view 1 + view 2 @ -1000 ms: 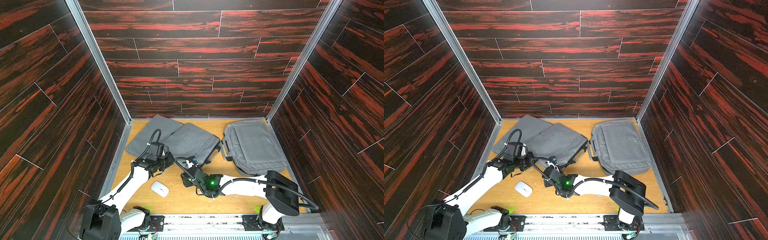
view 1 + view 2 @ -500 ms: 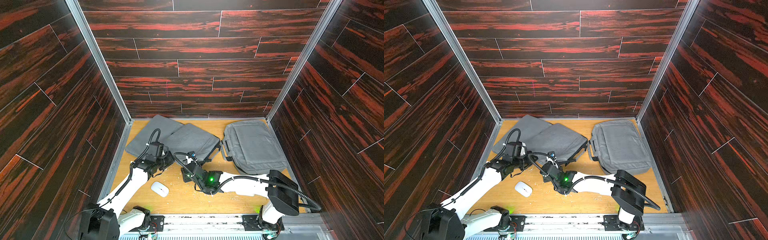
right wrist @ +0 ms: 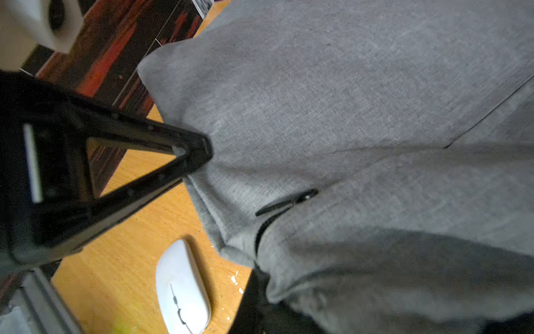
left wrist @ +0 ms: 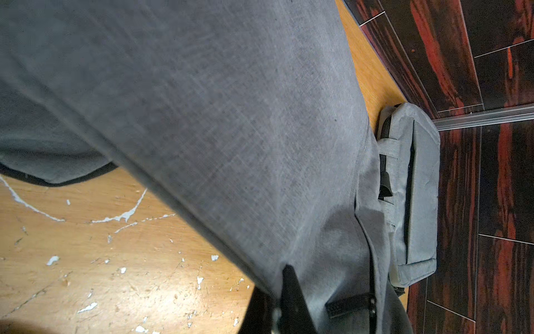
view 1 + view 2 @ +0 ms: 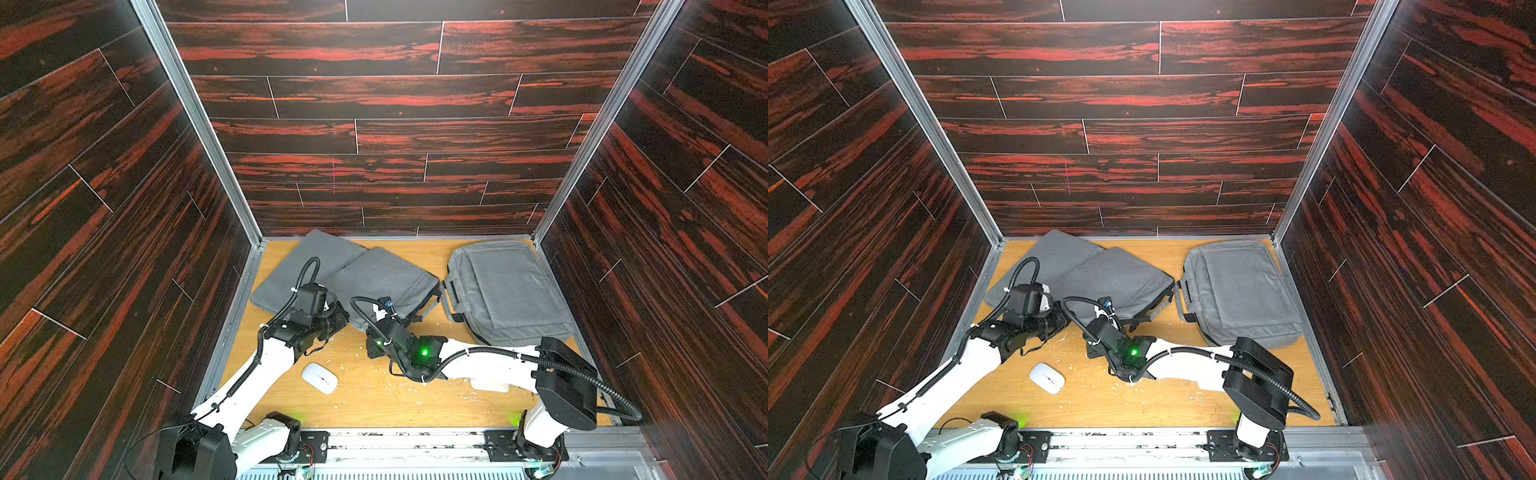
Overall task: Put the mouse into the laptop bag
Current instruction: Unzip the zipper on the zippered laptop bag.
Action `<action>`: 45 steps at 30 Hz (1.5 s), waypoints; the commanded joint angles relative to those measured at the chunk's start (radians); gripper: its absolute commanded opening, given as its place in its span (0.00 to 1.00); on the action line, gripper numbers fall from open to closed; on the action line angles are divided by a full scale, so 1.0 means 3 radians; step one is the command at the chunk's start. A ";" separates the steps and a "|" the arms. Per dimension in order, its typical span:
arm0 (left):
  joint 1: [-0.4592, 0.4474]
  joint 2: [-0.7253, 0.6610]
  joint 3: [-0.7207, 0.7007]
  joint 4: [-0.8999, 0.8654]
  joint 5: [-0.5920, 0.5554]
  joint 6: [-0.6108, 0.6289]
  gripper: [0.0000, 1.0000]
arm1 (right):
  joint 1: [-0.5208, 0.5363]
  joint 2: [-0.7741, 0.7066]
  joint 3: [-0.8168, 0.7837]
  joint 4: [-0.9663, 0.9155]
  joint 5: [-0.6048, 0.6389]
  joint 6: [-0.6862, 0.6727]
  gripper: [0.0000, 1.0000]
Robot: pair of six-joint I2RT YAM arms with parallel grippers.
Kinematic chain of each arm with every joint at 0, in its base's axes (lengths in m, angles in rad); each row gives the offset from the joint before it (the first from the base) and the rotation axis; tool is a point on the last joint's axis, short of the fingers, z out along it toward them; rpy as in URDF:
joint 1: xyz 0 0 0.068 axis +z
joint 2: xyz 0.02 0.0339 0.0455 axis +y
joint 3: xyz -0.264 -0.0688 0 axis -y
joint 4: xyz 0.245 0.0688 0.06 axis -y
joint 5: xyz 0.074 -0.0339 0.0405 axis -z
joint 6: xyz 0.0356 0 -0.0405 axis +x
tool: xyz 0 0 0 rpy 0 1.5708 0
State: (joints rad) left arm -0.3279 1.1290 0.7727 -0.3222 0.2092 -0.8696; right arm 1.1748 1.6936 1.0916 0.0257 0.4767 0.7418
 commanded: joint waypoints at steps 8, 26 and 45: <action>-0.0066 -0.0116 0.0089 -0.0178 -0.0155 0.0177 0.00 | -0.0111 -0.0464 -0.0619 -0.0007 -0.0104 0.0466 0.00; 0.0111 0.0184 -0.0157 0.0196 0.0256 0.0065 0.00 | -0.0190 -0.0254 -0.0724 -0.0001 -0.0378 0.0514 0.03; -0.0405 -0.0092 -0.0576 0.0638 0.0003 -0.0341 0.00 | -0.0216 0.0377 -0.0139 0.0116 -0.0433 0.0443 0.38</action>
State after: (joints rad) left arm -0.4229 1.1481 0.6037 -0.1581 0.1646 -0.9596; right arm 1.1343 1.7573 1.0222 0.0273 0.3161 0.8566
